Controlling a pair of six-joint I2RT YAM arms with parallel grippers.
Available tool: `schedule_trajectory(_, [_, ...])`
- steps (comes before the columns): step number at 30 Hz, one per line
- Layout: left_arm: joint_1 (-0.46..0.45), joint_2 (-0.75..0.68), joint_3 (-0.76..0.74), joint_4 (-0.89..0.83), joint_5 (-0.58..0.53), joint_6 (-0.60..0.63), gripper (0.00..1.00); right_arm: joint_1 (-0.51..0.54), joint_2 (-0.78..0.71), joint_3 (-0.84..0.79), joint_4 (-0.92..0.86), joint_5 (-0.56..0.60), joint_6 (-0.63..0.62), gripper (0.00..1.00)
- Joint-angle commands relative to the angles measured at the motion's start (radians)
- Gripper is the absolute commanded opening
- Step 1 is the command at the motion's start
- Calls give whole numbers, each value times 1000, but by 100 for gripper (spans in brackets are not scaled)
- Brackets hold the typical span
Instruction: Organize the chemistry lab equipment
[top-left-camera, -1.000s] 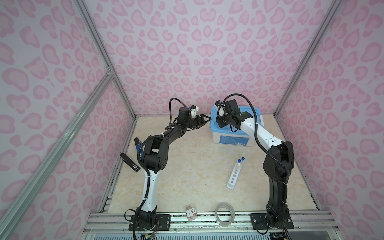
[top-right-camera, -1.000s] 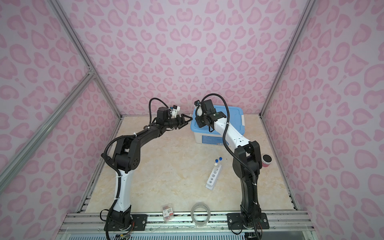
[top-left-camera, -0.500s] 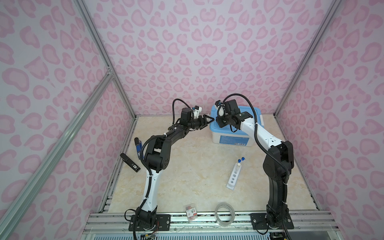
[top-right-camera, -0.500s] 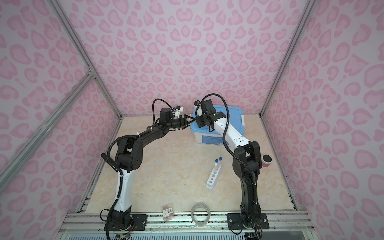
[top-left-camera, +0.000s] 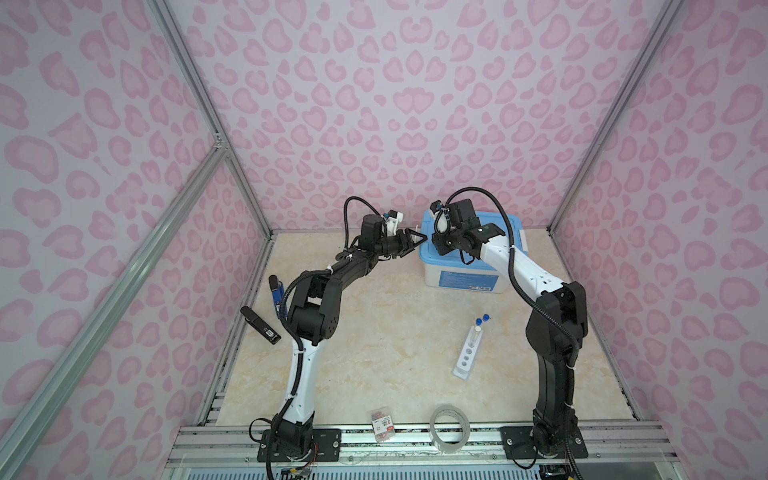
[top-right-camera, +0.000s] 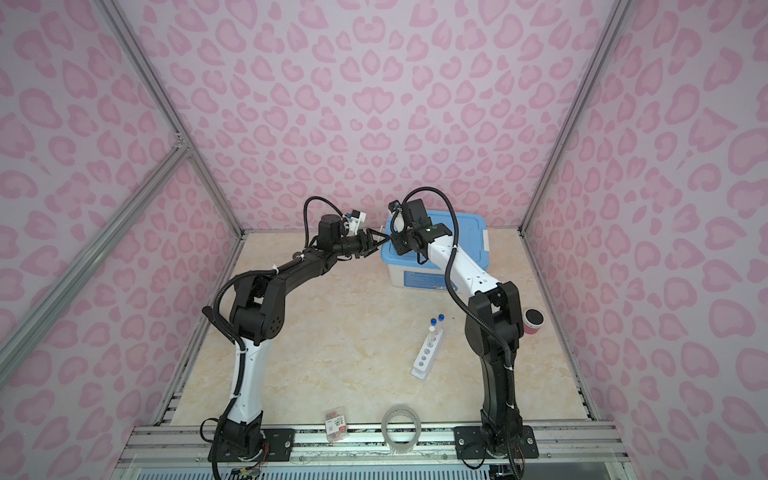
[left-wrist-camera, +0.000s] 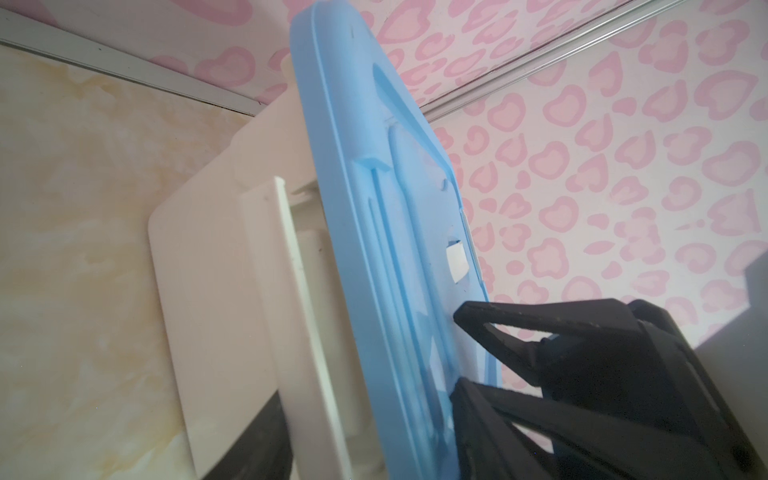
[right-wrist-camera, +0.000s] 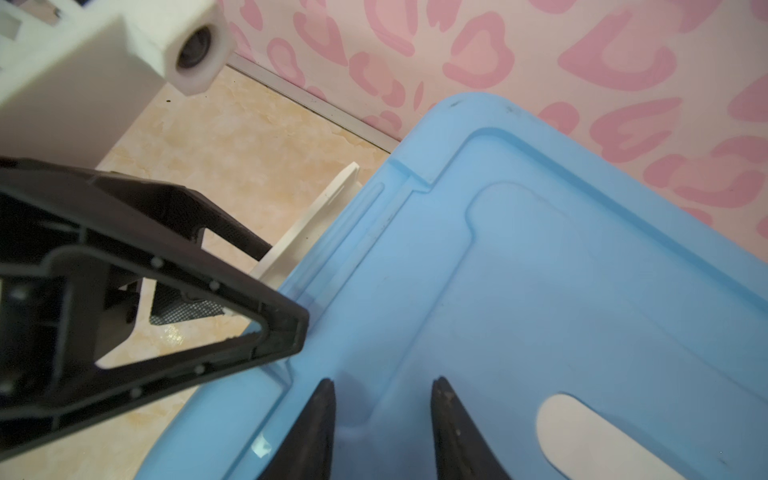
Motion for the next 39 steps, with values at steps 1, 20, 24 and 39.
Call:
schedule_trajectory(1, [-3,-36,-5,-15,-7,55,57,0,15,-7,-58,17,-4,39])
schedule_trajectory(20, [-40,-51,135,-385,-154,283,52,-4,14,-16,-46,26,2,38])
schedule_trajectory(24, [-48,-45,162,-430,-179,305,52,-7,8,-24,-42,26,5,38])
schedule_trajectory(39, [-67,-42,213,-527,-241,352,48,-59,-66,-93,20,5,67,37])
